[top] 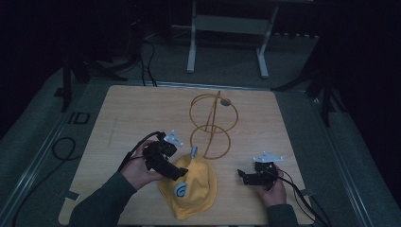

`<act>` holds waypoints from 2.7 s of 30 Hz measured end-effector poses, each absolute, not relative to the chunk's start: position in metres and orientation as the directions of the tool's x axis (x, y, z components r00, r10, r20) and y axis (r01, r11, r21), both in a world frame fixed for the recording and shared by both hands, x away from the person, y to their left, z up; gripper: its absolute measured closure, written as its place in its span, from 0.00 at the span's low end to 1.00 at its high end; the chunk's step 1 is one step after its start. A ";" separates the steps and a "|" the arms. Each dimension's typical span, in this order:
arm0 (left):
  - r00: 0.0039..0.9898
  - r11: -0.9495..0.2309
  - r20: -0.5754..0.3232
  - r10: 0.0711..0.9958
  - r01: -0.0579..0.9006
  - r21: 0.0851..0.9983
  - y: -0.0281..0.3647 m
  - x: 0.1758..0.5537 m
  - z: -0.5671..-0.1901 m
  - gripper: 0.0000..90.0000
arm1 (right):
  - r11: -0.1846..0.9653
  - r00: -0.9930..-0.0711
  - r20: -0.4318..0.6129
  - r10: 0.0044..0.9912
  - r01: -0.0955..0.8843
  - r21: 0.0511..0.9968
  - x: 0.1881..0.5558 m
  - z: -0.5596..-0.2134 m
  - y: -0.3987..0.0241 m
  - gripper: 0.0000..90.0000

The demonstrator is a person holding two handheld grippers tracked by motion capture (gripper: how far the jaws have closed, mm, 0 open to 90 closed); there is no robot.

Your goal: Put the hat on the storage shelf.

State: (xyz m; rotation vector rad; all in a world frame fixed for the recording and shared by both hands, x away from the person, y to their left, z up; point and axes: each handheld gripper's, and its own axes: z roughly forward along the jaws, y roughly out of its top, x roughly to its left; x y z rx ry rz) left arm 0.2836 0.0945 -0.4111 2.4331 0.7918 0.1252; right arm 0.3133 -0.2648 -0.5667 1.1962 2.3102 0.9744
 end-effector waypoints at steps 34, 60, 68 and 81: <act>0.817 -0.744 -0.047 0.574 0.545 0.387 0.042 0.285 -0.442 0.46 | 0.403 -0.575 -0.004 0.818 0.568 0.718 0.313 -0.567 -0.265 0.13; 0.730 -0.626 -0.097 0.677 0.640 0.447 0.102 0.304 -0.407 0.93 | 0.403 -0.575 -0.004 0.818 0.569 0.717 0.313 -0.567 -0.265 0.13; 0.716 -0.611 -0.089 0.693 0.648 0.454 0.118 0.310 -0.396 0.94 | 0.402 -0.574 -0.004 0.819 0.569 0.717 0.313 -0.567 -0.265 0.13; 0.690 -0.571 -0.099 0.717 0.663 0.485 0.136 0.318 -0.384 0.94 | 0.402 -0.574 -0.003 0.819 0.569 0.718 0.313 -0.567 -0.265 0.13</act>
